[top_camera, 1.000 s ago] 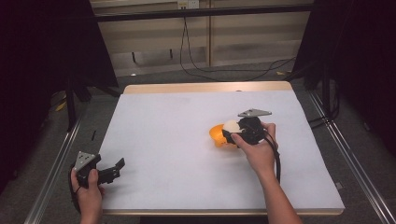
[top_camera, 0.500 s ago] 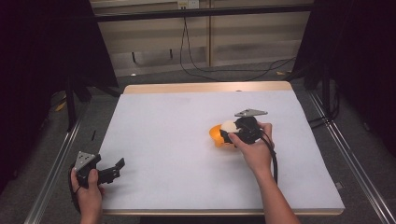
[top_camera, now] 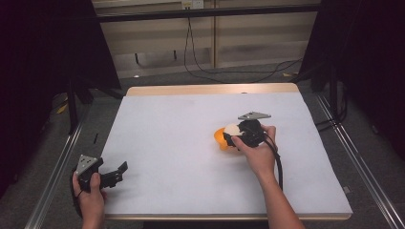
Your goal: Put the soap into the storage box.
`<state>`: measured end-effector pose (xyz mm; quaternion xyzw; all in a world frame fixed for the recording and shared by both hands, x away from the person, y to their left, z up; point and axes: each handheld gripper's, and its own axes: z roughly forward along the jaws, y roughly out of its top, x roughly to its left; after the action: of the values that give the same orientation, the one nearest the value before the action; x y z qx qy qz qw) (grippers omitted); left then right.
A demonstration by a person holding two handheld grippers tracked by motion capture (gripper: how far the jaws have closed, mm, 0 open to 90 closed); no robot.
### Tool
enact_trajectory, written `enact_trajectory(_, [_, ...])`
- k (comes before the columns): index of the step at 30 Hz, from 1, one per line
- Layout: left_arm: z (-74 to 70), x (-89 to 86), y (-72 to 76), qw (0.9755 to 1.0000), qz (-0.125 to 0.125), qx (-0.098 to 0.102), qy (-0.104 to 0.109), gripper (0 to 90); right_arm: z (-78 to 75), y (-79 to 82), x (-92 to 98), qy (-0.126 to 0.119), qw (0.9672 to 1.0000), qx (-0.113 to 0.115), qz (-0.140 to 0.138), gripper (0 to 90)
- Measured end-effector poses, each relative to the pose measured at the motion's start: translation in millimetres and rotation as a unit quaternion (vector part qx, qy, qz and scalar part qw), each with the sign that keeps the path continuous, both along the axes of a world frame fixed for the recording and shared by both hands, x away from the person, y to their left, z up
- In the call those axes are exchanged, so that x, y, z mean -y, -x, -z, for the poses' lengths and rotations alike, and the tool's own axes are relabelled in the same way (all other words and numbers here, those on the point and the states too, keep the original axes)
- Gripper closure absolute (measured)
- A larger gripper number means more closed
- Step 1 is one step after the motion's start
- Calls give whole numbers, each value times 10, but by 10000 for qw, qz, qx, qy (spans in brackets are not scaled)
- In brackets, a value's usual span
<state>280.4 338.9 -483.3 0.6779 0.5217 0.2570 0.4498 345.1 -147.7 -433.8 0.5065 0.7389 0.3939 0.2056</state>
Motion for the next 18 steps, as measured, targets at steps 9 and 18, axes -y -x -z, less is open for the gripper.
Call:
enact_trajectory(9, [0, 0, 0, 10000, 5, 2, 0, 1, -74, 29, 77, -344, 9991, 195, 131, 410])
enact_trajectory(18, [0, 1, 0, 10000, 5, -1, -7, 0, -60, 92, 87, -165, 9995, 236, 142, 346])
